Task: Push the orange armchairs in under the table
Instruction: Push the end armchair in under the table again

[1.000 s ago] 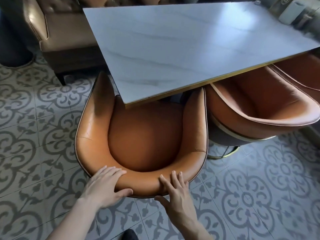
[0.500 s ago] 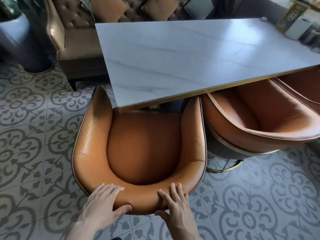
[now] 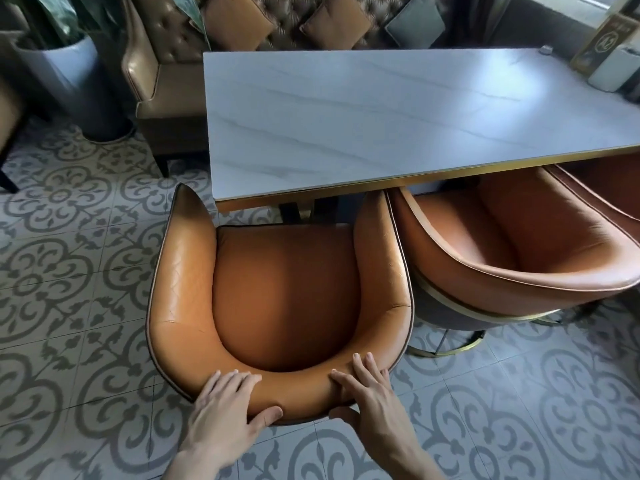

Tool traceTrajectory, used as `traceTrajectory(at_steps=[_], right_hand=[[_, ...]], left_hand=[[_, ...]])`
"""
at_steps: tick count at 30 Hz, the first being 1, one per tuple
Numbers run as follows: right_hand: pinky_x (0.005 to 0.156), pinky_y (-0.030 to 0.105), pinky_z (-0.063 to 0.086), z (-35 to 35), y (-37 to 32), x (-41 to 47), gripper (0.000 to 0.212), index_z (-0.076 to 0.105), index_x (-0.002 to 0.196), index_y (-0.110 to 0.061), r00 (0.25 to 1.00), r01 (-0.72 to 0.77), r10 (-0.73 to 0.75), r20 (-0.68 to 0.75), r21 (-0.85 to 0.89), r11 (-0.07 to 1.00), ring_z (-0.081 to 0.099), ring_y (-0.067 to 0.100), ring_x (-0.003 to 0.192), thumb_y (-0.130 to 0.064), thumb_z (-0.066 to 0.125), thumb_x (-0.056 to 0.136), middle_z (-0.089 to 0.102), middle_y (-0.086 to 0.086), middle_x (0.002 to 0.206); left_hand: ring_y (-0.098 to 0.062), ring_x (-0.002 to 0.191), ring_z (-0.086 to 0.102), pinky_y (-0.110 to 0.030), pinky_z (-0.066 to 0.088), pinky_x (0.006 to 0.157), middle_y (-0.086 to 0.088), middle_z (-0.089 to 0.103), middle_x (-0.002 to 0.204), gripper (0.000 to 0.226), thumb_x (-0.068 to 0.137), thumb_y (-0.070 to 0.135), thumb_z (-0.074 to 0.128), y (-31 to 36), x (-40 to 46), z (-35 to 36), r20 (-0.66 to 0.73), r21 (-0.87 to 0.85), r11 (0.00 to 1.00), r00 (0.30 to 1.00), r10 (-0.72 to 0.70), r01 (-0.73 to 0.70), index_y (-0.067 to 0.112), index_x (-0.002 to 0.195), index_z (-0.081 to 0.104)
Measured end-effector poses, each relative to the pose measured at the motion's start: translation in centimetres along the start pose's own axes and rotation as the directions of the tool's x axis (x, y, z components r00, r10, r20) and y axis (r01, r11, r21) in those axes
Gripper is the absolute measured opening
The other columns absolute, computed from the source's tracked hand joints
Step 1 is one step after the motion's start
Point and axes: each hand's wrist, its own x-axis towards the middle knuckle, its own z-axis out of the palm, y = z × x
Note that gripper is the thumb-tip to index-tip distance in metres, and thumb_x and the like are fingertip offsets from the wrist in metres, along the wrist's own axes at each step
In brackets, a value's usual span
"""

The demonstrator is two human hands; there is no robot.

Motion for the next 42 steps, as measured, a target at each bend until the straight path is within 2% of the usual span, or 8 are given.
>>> traceTrajectory(at_steps=[5,9,18,23,29,34,39,42], right_hand=[[0.12,0.048,0.011,-1.1,4.6,-0.6,0.062,0.046,0.143,-0.041,0.998,0.056,-0.056,0.003,0.006,0.998,0.001,0.025,0.151,-0.049,0.069,0.086,0.024,0.006,0.163],[0.115,0.061,0.026,-1.0,6.9,0.1,0.064,0.05,0.139,-0.044,0.995,0.09,-0.089,-0.041,0.013,0.996,0.004,0.024,0.146,-0.05,0.072,0.079,0.034,0.009,0.159],[0.12,0.044,0.009,-3.3,8.4,2.4,0.064,0.044,0.143,-0.045,0.995,0.099,-0.099,-0.013,-0.012,0.995,0.0,0.023,0.152,-0.052,0.07,0.085,0.024,0.002,0.163],[0.121,0.047,0.011,-3.8,8.2,3.4,0.064,0.044,0.144,-0.045,0.995,0.096,-0.095,0.024,-0.043,0.994,0.004,0.026,0.153,-0.05,0.07,0.086,0.024,0.002,0.164],[0.121,0.046,0.012,-3.6,8.2,3.1,0.067,0.045,0.144,-0.042,0.995,0.099,-0.099,-0.004,-0.027,0.995,0.003,0.026,0.153,-0.047,0.074,0.083,0.025,0.003,0.163],[0.121,0.047,0.012,-3.4,8.4,3.0,0.067,0.045,0.144,-0.043,0.996,0.093,-0.093,-0.007,-0.017,0.996,0.002,0.025,0.152,-0.05,0.073,0.083,0.024,0.002,0.163],[0.121,0.049,0.016,-3.9,8.3,3.3,0.067,0.046,0.143,-0.044,0.996,0.08,-0.079,0.03,-0.02,0.997,0.005,0.024,0.152,-0.052,0.073,0.082,0.028,0.001,0.162],[0.121,0.048,0.016,-4.6,7.9,3.3,0.068,0.045,0.145,-0.041,0.996,0.075,-0.073,0.06,-0.035,0.997,0.008,0.028,0.152,-0.05,0.072,0.083,0.03,0.001,0.161]], left_hand=[[-0.018,0.111,0.063,-0.032,0.015,0.109,0.01,0.069,0.114,0.078,0.082,0.086,0.029,4.0,-0.3,1.8,0.052,-0.053,0.997,0.997,-0.051,0.053,0.028,0.115,0.069],[-0.019,0.107,0.063,-0.031,0.008,0.109,0.011,0.067,0.109,0.072,0.082,0.086,0.032,4.9,0.6,2.9,0.013,-0.092,0.994,0.998,-0.066,0.067,0.032,0.111,0.069],[-0.019,0.111,0.06,-0.035,0.015,0.107,0.012,0.066,0.113,0.069,0.085,0.084,0.032,6.1,3.0,3.5,-0.034,-0.11,0.991,0.997,-0.074,0.07,0.031,0.112,0.067],[-0.016,0.111,0.058,-0.032,0.01,0.109,0.015,0.064,0.112,0.066,0.085,0.083,0.033,5.8,3.9,3.3,-0.072,-0.105,0.993,0.996,-0.056,0.048,0.032,0.112,0.066],[-0.016,0.116,0.055,-0.038,0.016,0.109,0.018,0.061,0.112,0.064,0.083,0.085,0.035,5.8,3.9,3.5,-0.1,-0.098,0.994,0.994,-0.048,0.038,0.034,0.113,0.062],[-0.015,0.109,0.058,-0.039,0.021,0.104,0.019,0.063,0.109,0.062,0.084,0.084,0.033,5.8,4.0,3.7,-0.105,-0.106,0.994,0.993,-0.05,0.039,0.036,0.11,0.062],[-0.014,0.117,0.052,-0.035,0.013,0.109,0.019,0.059,0.117,0.067,0.084,0.085,0.03,6.0,4.0,2.7,-0.027,-0.108,0.992,0.998,-0.06,0.057,0.035,0.117,0.06],[-0.011,0.132,0.031,-0.035,0.002,0.115,0.022,0.043,0.133,0.079,0.08,0.089,0.015,6.3,4.2,1.6,0.069,-0.061,0.995,0.994,-0.08,0.084,0.039,0.134,0.043]])
